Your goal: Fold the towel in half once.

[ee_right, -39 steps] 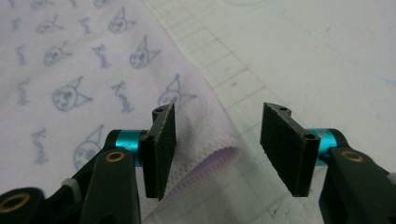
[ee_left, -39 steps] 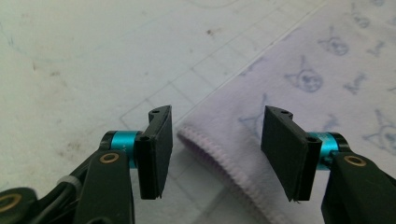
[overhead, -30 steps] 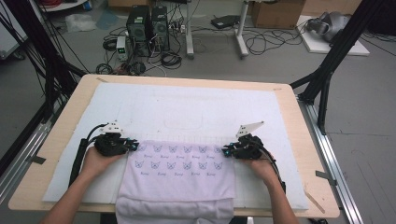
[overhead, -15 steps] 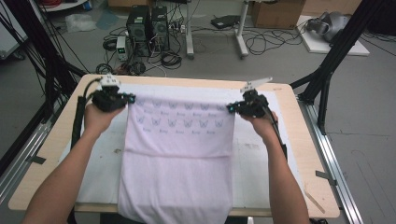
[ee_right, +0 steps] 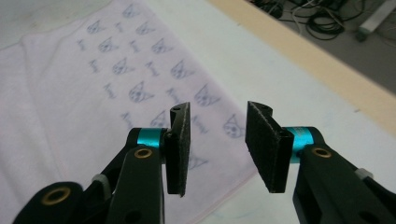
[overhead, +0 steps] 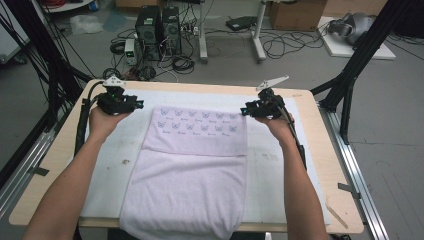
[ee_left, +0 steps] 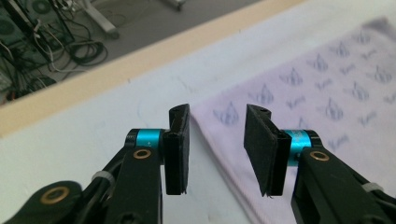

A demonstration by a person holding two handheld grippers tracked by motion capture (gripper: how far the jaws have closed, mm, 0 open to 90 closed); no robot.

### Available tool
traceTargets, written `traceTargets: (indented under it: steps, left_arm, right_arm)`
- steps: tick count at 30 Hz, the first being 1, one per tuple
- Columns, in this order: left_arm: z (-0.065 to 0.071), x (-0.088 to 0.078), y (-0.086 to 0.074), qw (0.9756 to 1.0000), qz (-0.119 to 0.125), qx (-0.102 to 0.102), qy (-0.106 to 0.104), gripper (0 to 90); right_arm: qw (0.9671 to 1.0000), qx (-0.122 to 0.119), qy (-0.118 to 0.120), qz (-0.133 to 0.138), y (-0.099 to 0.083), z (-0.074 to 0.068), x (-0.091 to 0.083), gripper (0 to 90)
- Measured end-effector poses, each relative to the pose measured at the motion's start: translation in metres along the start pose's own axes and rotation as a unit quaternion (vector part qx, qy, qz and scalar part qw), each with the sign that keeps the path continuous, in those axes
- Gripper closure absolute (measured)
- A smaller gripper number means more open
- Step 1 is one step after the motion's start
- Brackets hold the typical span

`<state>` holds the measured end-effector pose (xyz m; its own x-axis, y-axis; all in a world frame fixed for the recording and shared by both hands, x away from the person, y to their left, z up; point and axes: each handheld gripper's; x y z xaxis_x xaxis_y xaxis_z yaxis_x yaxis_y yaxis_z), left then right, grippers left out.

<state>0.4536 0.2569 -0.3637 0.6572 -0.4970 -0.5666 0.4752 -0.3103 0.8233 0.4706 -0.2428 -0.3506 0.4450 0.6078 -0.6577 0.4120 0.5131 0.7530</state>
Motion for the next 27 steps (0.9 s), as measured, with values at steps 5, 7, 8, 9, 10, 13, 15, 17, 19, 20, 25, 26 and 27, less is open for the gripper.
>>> traceTargets:
  steps: [5,7,8,9,10,13,15,17,19,20,25,26,27]
  left_arm:
    - [0.011,-0.006,-0.025,0.9995,0.009,0.010,-0.028,57.6]
    - [0.017,-0.006,-0.031,0.9991,0.007,0.018,-0.038,57.6]
    - [0.022,-0.006,-0.035,0.9987,0.005,0.026,-0.044,57.7]
    - [0.026,-0.005,-0.039,0.9983,0.003,0.029,-0.049,58.0]
    - [0.029,-0.005,-0.042,0.9977,-0.005,0.031,-0.060,58.8]
    - [0.039,-0.003,-0.054,0.9957,-0.007,0.040,-0.084,62.6]
    - [0.044,0.000,-0.061,0.9948,-0.012,0.045,-0.090,62.7]
    - [0.049,0.004,-0.069,0.9936,-0.017,0.047,-0.102,62.7]
    - [0.052,0.008,-0.074,0.9928,-0.025,0.051,-0.105,62.6]
    - [0.054,0.011,-0.075,0.9918,-0.031,0.053,-0.112,62.5]
    - [0.063,0.024,-0.082,0.9878,-0.065,0.069,-0.123,67.7]
    - [0.064,0.024,-0.081,0.9889,-0.064,0.068,-0.116,71.5]
    - [0.064,0.024,-0.081,0.9890,-0.063,0.068,-0.115,77.4]
  right_arm:
    - [0.9996,-0.012,0.018,-0.016,-0.017,-0.023,0.007,56.2]
    - [0.9995,-0.006,0.031,-0.002,-0.024,-0.029,0.007,57.3]
    - [0.9994,-0.008,0.035,-0.001,-0.028,-0.033,0.008,58.5]
    - [0.9994,-0.013,0.032,-0.004,-0.034,-0.039,0.010,59.9]
    - [0.9993,-0.013,0.035,-0.005,-0.039,-0.042,0.011,60.9]
    - [0.9989,-0.011,0.045,-0.011,-0.056,-0.051,0.014,64.8]
    - [0.9985,-0.007,0.052,-0.014,-0.065,-0.055,0.017,65.8]
    - [0.9983,-0.007,0.052,-0.026,-0.074,-0.059,0.021,66.2]
    - [0.9979,-0.005,0.056,-0.033,-0.081,-0.061,0.026,65.8]
    - [0.9978,-0.004,0.056,-0.036,-0.084,-0.062,0.029,65.7]
    - [0.9982,-0.001,0.052,-0.031,-0.092,-0.064,0.034,69.0]
    - [0.9984,-0.009,0.046,-0.033,-0.092,-0.065,0.034,72.8]
    - [0.9981,-0.011,0.049,-0.035,-0.091,-0.066,0.034,80.0]
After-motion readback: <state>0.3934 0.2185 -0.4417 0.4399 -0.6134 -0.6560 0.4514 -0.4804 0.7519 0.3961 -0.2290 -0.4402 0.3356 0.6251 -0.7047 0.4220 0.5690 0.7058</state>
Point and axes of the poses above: each handheld gripper's, and its own axes: x roughly forward along the jaws, y roughly out of its top, z roughly to its right, and after that the axes turned 2 degrees about -x, right-handed
